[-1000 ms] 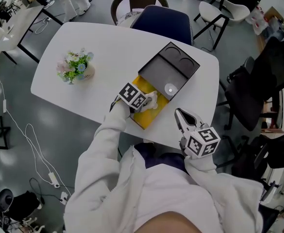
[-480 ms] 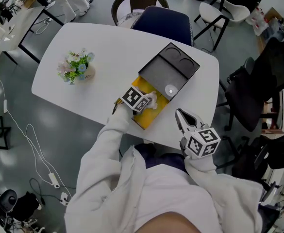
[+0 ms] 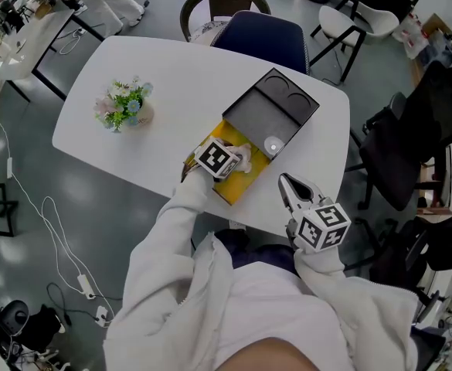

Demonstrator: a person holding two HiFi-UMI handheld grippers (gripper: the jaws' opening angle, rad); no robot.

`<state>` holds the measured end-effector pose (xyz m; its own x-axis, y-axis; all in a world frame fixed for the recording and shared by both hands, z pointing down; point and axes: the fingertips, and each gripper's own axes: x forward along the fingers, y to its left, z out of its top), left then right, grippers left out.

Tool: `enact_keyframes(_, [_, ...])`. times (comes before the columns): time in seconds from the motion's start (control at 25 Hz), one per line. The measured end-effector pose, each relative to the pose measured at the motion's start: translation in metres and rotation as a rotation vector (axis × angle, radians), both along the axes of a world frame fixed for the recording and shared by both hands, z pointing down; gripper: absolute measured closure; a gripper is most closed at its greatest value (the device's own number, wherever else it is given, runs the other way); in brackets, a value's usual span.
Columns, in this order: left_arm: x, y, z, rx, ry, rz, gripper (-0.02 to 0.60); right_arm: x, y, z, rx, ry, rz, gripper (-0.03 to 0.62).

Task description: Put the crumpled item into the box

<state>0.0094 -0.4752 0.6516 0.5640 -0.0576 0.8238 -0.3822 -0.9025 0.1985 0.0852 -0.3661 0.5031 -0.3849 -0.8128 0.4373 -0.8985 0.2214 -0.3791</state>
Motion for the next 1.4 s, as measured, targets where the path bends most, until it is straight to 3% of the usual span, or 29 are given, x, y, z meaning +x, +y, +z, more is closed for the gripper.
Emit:
enact_keyframes(0.2, [-0.007, -0.002, -0.003, 0.004, -0.009, -0.006, 0.348, -0.002, -0.003, 0.001, 0.002, -0.005, -0.005, 0.556])
enact_keyframes(0.48, [-0.009, 0.004, -0.011, -0.032, 0.047, -0.031, 0.259, -0.009, -0.005, 0.004, 0.001, -0.014, -0.031, 0.556])
enact_keyframes(0.8, [-0.018, 0.004, -0.048, 0.023, 0.120, -0.091, 0.233, -0.019, -0.007, 0.000, 0.009, -0.022, -0.079, 0.556])
enact_keyframes(1.04, [-0.025, 0.008, -0.090, 0.069, 0.259, -0.193, 0.232, -0.022, -0.005, -0.004, 0.021, -0.029, -0.121, 0.556])
enact_keyframes(1.4, [-0.045, 0.032, -0.145, 0.063, 0.517, -0.400, 0.232, -0.029, -0.002, -0.015, 0.045, -0.029, -0.189, 0.556])
